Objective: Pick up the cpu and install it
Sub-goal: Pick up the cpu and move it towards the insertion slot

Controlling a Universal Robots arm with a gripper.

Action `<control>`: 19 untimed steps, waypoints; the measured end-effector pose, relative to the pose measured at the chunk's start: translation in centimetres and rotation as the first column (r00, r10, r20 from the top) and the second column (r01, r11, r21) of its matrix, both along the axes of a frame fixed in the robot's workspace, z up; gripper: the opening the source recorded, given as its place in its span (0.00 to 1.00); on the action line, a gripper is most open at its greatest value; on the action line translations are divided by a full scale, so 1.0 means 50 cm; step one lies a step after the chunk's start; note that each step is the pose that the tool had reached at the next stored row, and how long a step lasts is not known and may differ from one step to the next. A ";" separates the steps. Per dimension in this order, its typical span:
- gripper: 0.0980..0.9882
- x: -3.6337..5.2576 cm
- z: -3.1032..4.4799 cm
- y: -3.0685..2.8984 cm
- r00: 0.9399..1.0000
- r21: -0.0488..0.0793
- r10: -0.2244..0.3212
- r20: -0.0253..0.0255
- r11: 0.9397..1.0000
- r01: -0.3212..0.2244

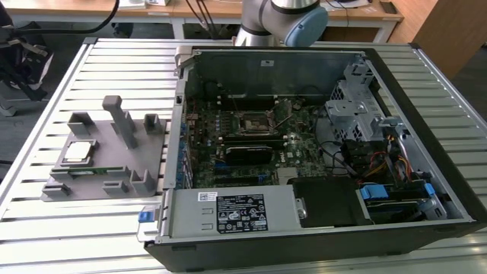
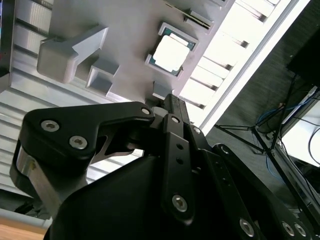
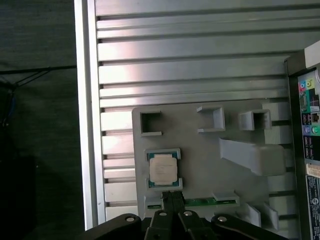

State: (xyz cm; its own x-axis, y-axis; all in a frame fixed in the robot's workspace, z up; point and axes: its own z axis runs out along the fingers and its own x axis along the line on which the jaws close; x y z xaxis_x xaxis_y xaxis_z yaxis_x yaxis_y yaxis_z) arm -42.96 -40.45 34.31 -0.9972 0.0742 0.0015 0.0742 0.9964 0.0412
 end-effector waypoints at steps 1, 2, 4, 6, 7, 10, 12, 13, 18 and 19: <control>0.01 0.000 -0.004 0.000 1.000 0.000 0.006 -0.001 1.000 -0.006; 0.01 0.000 -0.007 -0.001 1.000 0.000 0.013 -0.001 1.000 -0.013; 0.01 0.000 -0.014 -0.003 1.000 0.000 0.023 -0.001 1.000 -0.023; 0.01 0.000 -0.021 -0.006 1.000 0.000 0.025 -0.001 1.000 -0.025; 0.01 0.000 -0.024 -0.009 1.000 0.000 0.026 -0.002 1.000 -0.026; 0.01 0.000 -0.035 -0.018 1.000 0.000 0.026 -0.001 1.000 -0.026; 0.01 0.002 -0.043 -0.020 1.000 0.000 0.026 -0.001 1.000 -0.026; 0.02 0.005 -0.046 -0.020 1.000 0.000 0.026 -0.002 1.000 -0.026; 0.22 0.013 -0.065 -0.020 1.000 0.000 0.026 -0.001 1.000 -0.026; 0.28 0.013 -0.068 -0.020 1.000 0.000 0.026 -0.001 1.000 -0.026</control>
State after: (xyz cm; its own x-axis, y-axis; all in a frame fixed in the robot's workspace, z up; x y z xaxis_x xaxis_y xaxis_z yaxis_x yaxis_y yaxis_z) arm -42.30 -41.45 30.91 -0.9988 0.0479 0.0029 0.0480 0.9980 0.0414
